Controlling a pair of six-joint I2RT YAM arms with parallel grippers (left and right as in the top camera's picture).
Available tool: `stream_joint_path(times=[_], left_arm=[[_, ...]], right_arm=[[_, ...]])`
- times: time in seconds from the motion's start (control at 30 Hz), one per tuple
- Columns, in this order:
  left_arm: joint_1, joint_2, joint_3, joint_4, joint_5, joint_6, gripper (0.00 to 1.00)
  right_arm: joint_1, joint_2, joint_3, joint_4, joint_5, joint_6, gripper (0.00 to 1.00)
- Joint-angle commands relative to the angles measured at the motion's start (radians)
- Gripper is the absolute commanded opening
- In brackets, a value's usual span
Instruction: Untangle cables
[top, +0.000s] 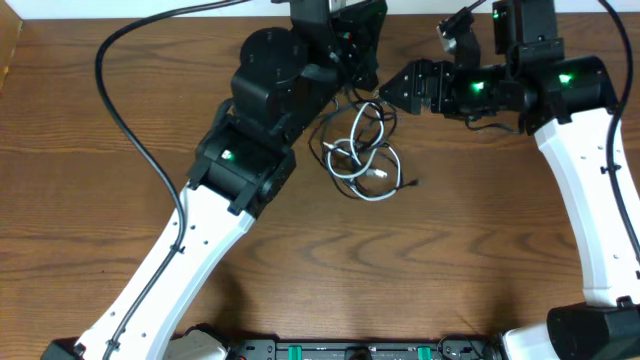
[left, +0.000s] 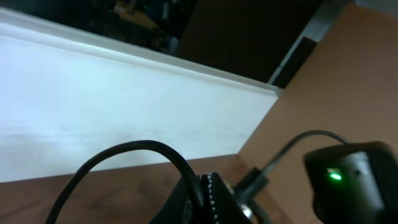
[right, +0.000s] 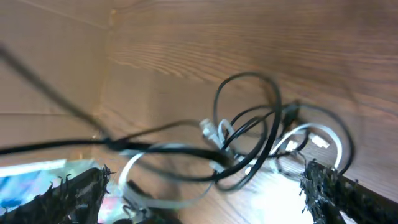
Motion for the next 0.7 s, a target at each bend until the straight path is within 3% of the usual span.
stream_joint_path(times=[0.0,0.17,0.3,0.57,0.67], left_arm=[[0.004,-0.006,0.013,0.034,-0.038,0.002,0.07],[0.004,-0.007,0.013,0.045,-0.038,-0.057,0.08],[0.004,-0.007,0.013,0.060,-0.038,-0.114,0.07],[0.004,-0.007,0.013,0.081,-0.038,-0.182,0.08],[0.004,-0.008,0.013,0.080,-0.037,-0.186,0.07]], right_arm=[[0.010,-0.032,0.008,-0.008,-0.068,-0.021,0.97],[0.075,-0.031,0.008,-0.004,0.043,0.010,0.87],[0.146,-0.026,0.007,-0.001,0.296,0.200,0.86],[0.241,-0.010,0.007,0.095,0.385,0.269,0.77],[0.256,0.003,0.007,0.104,0.499,0.330,0.59]])
